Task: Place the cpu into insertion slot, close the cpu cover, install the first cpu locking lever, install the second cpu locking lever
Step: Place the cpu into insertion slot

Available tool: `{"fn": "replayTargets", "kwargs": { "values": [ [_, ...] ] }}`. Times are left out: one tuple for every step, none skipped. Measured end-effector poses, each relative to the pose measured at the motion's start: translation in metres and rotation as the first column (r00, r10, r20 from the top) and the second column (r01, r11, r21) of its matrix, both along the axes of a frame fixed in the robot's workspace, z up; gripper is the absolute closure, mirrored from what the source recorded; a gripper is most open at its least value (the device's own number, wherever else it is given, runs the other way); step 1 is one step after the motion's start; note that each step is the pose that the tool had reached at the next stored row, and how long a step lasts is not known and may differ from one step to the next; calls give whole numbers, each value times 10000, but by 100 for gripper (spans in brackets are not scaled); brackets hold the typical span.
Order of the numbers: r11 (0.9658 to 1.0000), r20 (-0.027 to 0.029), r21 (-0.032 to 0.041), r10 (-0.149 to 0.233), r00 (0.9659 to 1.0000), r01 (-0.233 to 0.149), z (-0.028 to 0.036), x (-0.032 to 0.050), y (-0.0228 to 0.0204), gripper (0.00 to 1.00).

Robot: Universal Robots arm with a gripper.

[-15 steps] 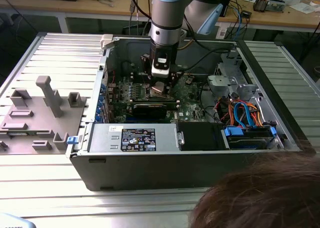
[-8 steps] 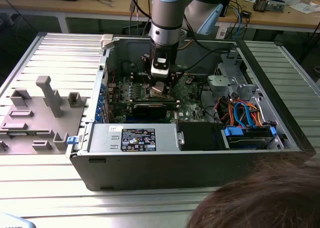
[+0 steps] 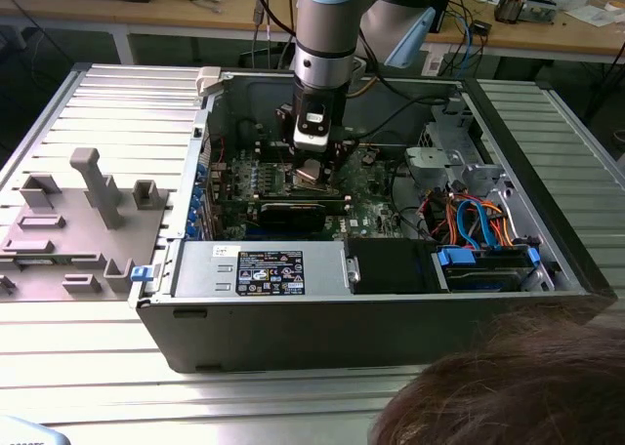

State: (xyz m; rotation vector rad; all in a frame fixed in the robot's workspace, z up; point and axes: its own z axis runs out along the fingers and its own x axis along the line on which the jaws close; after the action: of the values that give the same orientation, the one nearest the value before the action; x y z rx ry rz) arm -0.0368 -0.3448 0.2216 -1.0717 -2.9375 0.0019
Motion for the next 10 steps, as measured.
{"fn": "replayTargets", "kwargs": {
  "values": [
    [10000, 0, 0, -24, 10000, 24, 0, 0, 0, 46],
    [10000, 0, -1, -36, 10000, 36, 0, 0, 0, 46],
    [10000, 0, 0, -52, 10000, 52, 0, 0, 0, 46],
    [10000, 0, 0, -86, 10000, 86, 0, 0, 0, 46],
    [9999, 0, 0, -106, 9999, 106, 0, 0, 0, 46],
    [9999, 0, 0, -118, 9999, 118, 0, 0, 0, 46],
    [9999, 0, 0, -138, 9999, 138, 0, 0, 0, 46],
    [9999, 0, 0, -155, 9999, 155, 0, 0, 0, 46],
    [9999, 0, 0, -169, 9999, 169, 0, 0, 0, 46],
    [9998, 0, 0, -182, 9998, 182, 0, 0, 0, 46]
  ]
}}
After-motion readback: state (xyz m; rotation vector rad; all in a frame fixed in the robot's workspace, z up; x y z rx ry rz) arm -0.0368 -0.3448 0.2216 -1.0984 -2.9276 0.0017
